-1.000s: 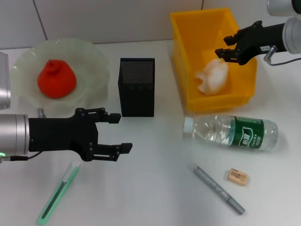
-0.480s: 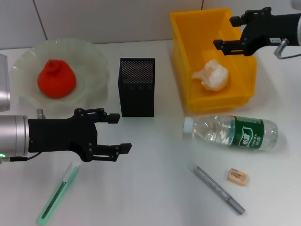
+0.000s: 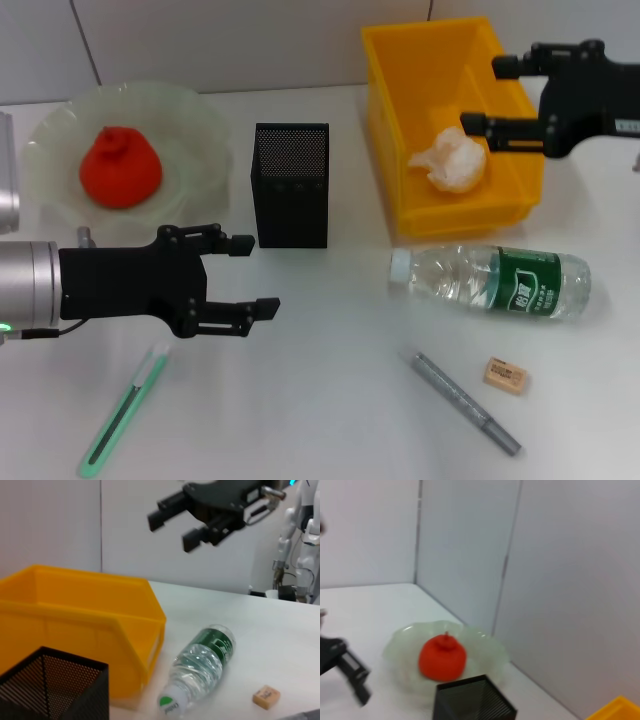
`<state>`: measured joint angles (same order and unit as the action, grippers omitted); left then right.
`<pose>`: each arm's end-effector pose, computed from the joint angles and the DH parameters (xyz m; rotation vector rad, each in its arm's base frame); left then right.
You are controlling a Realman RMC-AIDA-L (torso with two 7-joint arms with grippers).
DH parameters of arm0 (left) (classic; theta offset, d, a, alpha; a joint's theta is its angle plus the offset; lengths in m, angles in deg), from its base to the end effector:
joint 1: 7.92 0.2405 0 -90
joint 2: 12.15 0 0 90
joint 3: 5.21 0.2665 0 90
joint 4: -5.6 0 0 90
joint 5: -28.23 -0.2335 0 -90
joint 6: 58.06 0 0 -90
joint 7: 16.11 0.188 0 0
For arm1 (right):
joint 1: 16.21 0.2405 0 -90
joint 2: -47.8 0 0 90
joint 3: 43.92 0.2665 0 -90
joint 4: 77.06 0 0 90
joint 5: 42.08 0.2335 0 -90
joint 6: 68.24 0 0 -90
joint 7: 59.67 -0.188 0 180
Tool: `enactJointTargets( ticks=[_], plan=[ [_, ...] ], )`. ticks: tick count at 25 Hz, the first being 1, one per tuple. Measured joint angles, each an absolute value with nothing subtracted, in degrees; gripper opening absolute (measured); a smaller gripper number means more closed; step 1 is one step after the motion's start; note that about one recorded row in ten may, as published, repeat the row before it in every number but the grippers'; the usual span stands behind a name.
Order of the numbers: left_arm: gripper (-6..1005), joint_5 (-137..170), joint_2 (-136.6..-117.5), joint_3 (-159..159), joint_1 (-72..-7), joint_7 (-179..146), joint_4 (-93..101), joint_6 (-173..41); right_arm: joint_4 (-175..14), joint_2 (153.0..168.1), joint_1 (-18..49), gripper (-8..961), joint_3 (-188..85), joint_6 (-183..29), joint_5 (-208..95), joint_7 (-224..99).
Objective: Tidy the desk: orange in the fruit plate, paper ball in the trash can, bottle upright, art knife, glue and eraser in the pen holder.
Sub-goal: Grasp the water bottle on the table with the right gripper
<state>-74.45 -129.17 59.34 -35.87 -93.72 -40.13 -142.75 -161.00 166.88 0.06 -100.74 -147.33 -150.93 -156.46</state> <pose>-0.2299 0.3651 -0.0626 -2.9076 -0.2790 -0.5633 0.2076 0.3880 0.0655 -2.4766 0.2486 0.3934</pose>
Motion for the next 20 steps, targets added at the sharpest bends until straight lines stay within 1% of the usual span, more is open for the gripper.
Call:
enactJointTargets(
  ticks=[8,10,20],
  plan=[
    [823,-74.25,-129.65,57.51,-35.64,-92.50,-39.92,-143.20,-159.32,167.02,-2.73,710,-100.16,-153.58,-146.00,-150.42],
    [823,-74.06,-130.02,57.10,-35.30,-91.78,-40.23,-143.23,-159.18,167.00,-3.22,710,-98.73,-157.77,-145.26,-149.45],
    [823,-73.31,-130.46,55.08,-34.82,-89.14,-39.85,-144.32,-159.27,166.73,-3.13,710,-94.10,-165.46,-148.73,-152.55]
  ],
)
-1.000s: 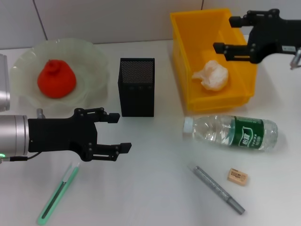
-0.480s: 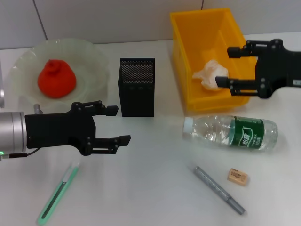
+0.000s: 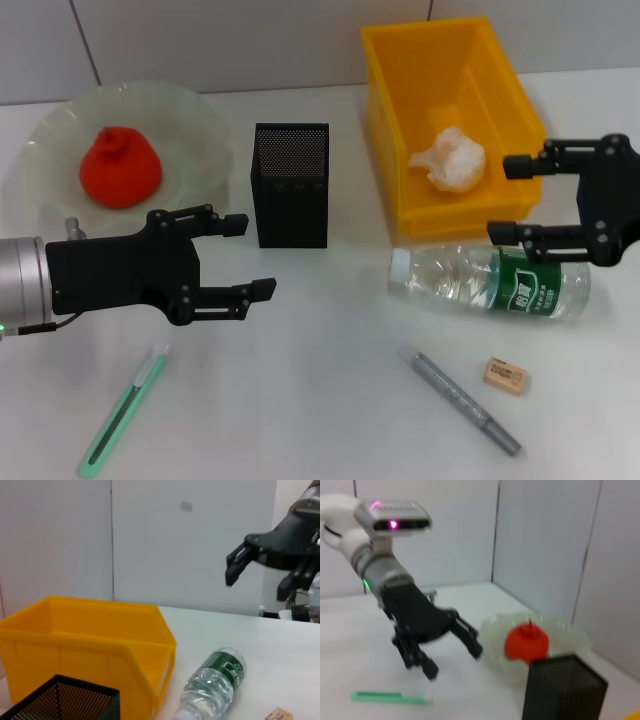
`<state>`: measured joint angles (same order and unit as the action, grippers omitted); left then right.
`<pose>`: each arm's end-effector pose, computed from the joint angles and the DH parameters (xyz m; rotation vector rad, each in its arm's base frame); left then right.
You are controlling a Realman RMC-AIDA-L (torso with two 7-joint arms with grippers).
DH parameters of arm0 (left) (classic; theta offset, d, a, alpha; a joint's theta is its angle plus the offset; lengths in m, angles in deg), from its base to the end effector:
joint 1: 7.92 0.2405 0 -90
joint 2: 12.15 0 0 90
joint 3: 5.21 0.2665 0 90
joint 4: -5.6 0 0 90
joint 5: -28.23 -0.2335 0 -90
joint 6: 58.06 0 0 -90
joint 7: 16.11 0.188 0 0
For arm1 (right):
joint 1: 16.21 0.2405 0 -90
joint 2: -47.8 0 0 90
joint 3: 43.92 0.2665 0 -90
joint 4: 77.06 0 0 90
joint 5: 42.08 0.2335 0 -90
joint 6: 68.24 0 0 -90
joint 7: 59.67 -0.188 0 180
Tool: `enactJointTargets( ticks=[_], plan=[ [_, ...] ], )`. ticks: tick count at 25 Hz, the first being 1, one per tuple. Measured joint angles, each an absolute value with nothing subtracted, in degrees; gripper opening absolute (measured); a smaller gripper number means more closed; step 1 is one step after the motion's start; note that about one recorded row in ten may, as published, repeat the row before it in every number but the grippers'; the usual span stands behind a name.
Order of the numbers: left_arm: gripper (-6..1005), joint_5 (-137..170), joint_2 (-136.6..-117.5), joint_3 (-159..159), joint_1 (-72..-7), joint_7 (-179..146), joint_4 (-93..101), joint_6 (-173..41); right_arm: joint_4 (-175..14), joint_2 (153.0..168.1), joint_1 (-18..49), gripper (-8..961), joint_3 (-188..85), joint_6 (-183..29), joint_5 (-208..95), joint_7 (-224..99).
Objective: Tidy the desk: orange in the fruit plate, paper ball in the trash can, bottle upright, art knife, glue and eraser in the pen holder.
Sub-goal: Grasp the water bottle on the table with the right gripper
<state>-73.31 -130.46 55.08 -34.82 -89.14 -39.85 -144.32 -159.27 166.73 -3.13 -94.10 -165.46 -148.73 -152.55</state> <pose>-0.2296 0.3636 -0.0560 -2.8424 -0.2274 -0.6555 0.2317 0.3296 0.0646 -2.6687 0.2713 0.4609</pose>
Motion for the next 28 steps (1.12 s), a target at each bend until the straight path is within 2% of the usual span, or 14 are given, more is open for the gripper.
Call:
enactJointTargets(
  ticks=[18,28],
  plan=[
    [823,-73.11,-130.63,55.61,-35.24,-89.06,-39.84,-145.41,-160.98,166.28,1.16,709,-93.25,-166.17,-166.60,-167.88],
    [823,-73.11,-130.62,55.70,-35.36,-89.39,-39.82,-145.78,-164.41,166.00,6.50,709,-93.85,-172.34,-182.92,-163.28]
  ],
)
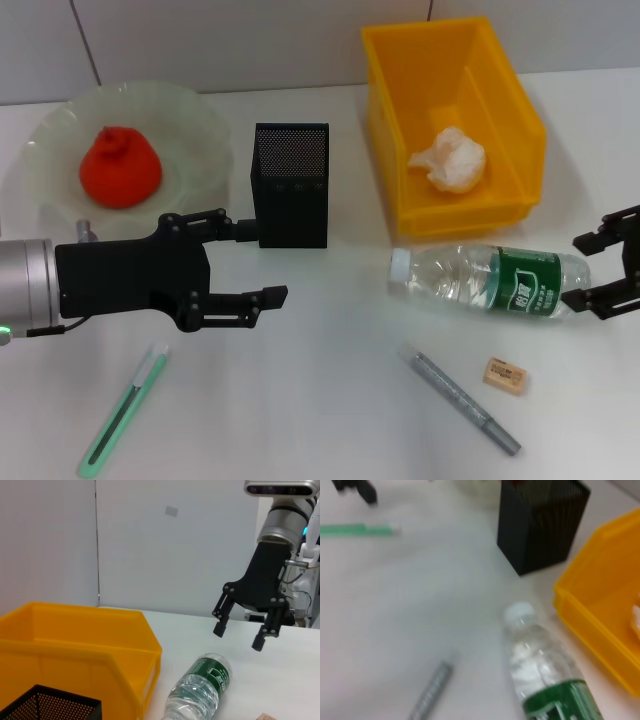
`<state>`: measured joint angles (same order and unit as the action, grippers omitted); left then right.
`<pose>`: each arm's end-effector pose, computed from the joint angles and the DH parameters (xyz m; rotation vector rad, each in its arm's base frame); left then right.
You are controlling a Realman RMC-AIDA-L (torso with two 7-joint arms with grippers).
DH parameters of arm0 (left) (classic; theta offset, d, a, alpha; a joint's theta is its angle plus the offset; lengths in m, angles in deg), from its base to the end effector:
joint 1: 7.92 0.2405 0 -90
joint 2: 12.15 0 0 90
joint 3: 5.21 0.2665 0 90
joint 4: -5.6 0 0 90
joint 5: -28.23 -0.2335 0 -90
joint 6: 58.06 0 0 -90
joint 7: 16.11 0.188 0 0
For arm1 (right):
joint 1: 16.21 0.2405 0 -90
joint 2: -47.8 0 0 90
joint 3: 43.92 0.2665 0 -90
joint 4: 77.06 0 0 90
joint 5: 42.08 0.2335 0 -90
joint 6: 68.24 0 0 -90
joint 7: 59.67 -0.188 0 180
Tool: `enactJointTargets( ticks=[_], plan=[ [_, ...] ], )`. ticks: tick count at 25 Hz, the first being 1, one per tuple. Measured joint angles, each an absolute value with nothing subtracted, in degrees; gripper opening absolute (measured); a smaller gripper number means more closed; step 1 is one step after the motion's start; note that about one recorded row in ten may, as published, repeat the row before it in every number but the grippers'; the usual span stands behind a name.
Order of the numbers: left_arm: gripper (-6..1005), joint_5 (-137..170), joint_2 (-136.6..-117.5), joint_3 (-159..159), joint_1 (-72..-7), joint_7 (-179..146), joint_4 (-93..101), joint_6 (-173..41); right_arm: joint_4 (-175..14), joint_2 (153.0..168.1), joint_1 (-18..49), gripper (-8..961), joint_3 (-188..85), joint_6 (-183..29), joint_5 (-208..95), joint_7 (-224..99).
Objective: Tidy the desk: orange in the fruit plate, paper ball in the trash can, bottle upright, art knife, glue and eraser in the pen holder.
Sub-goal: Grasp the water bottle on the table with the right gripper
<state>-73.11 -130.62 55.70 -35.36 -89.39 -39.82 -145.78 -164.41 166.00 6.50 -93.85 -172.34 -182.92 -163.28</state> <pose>-0.2223 0.3598 -0.0589 -2.8750 -0.2097 -0.6794 0.2688 0.3430 0.0687 -2.7313 0.5067 -0.2750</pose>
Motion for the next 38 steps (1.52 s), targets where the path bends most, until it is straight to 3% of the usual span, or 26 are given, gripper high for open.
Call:
enactJointTargets(
  ticks=[12,27,38],
  plan=[
    [823,-73.11,-130.71,55.72,-35.66,-89.04,-38.81,-145.78,-163.75,166.63,10.79,714,-95.55,-171.53,-191.58,-157.09],
    [822,-73.11,-130.71,55.88,-35.45,-88.88,-38.35,-145.82,-160.69,166.83,10.99,795,-104.16,-165.01,-198.10,-159.33],
    [822,-73.11,-130.71,55.78,-35.70,-88.88,-38.35,-145.39,-159.63,166.90,11.27,795,-104.45,-161.11,-195.84,-158.39]
  ],
)
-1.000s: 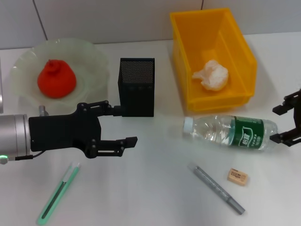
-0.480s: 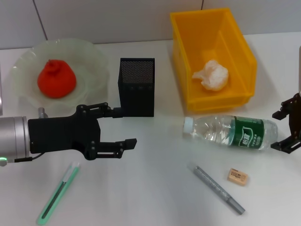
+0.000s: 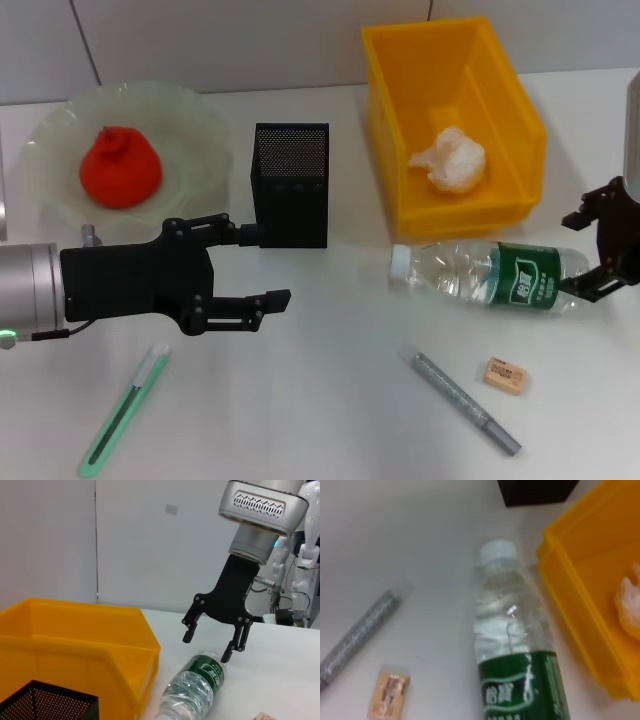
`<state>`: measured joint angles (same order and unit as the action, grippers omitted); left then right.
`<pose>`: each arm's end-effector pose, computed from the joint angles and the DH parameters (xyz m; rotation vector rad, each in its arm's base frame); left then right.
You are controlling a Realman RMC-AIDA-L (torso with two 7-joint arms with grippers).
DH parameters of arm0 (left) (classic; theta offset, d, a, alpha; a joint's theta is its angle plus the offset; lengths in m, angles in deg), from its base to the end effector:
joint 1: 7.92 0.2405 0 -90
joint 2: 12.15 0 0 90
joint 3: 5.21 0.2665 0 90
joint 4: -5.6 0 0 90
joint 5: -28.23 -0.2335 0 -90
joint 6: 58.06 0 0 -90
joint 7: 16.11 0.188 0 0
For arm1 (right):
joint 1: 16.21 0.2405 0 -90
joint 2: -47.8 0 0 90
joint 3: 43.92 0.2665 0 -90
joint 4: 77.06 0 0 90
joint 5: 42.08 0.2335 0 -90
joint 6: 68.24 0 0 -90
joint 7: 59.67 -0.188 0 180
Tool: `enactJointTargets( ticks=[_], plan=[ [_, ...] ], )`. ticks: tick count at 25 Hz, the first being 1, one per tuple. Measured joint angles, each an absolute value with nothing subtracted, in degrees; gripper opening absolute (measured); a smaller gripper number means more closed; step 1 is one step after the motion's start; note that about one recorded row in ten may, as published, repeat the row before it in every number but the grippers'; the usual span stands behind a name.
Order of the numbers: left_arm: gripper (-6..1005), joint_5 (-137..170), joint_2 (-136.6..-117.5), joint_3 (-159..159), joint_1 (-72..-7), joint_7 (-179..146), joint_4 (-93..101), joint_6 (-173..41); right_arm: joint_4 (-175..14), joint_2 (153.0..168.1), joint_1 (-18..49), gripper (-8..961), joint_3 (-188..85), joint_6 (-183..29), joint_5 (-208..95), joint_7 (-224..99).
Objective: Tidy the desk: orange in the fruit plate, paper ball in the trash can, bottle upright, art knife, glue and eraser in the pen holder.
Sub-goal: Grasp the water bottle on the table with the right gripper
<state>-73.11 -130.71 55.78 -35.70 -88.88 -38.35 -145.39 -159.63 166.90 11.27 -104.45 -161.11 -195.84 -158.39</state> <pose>-0.2242 0.3589 -0.0637 -2.8792 -0.2253 -0.6822 0.2705 0.3834 0.0386 -2.6927 0.2235 -0.6198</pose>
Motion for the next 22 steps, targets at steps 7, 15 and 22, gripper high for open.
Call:
enactJointTargets(
  ticks=[7,15,22],
  plan=[
    [822,-73.11,-130.71,55.64,-35.48,-88.88,-38.35,-145.14,-157.97,166.90,11.88,795,-106.07,-158.37,-194.06,-158.18],
    [822,-73.11,-130.65,55.52,-35.32,-88.88,-38.35,-145.08,-153.24,166.90,13.57,795,-106.62,-156.52,-192.89,-157.72],
    [822,-73.11,-130.62,55.57,-35.40,-88.88,-38.35,-144.89,-149.41,166.89,14.64,794,-106.59,-155.22,-192.46,-156.75]
  ],
)
